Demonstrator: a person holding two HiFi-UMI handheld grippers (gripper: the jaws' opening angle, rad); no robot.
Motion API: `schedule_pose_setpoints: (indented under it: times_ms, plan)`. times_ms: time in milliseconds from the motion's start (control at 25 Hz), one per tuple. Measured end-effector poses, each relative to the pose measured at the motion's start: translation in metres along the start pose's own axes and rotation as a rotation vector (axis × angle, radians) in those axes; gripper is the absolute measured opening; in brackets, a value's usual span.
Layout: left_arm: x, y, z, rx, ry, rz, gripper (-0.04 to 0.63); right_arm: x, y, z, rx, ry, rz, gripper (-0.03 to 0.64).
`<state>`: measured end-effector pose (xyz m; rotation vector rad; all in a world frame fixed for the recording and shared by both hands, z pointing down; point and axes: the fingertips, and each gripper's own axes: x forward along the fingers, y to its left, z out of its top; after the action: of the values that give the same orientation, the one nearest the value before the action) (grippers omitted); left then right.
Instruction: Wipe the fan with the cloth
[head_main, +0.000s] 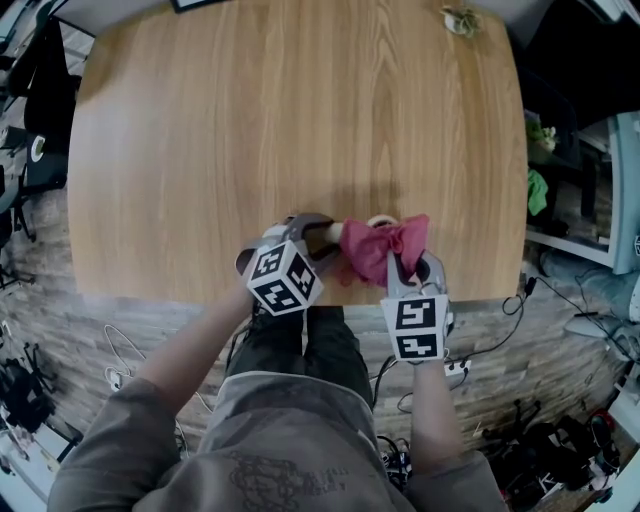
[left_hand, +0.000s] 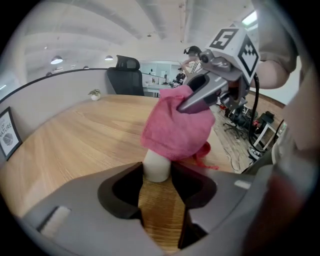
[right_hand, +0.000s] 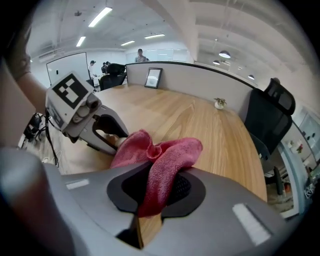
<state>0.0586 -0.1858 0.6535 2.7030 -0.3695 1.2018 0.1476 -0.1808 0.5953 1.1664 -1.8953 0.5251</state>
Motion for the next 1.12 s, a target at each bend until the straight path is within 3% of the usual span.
schedule_pose_setpoints:
  times_ms: [240, 400, 640, 840, 960, 1120]
  plan:
    - [-0.003, 0.001, -0.001, -0.015, 0.001, 0.0, 0.179, 0.018, 0.064, 0.028, 0.02, -0.047, 0.204, 0.058]
    - [-0.002, 0.002, 0.0, -0.007, 0.007, 0.006, 0.178, 0.031, 0.075, 0.046, -0.004, -0.077, 0.24, 0.058]
    - [-0.001, 0.001, 0.0, -0.014, 0.006, -0.009, 0.175, 0.035, 0.035, 0.049, 0.039, -0.066, 0.137, 0.057]
    - [-0.002, 0.002, -0.002, -0.013, 0.008, -0.008, 0.175, 0.019, -0.025, 0.034, 0.127, -0.066, -0.074, 0.057]
    - [0.001, 0.003, -0.001, 0.017, 0.017, -0.008, 0.175, 0.008, -0.04, 0.016, 0.175, -0.057, -0.102, 0.057]
    - [0.002, 0.003, 0.0, 0.0, 0.015, -0.02, 0.175, 0.0, -0.024, 0.003, 0.124, -0.009, -0.088, 0.057]
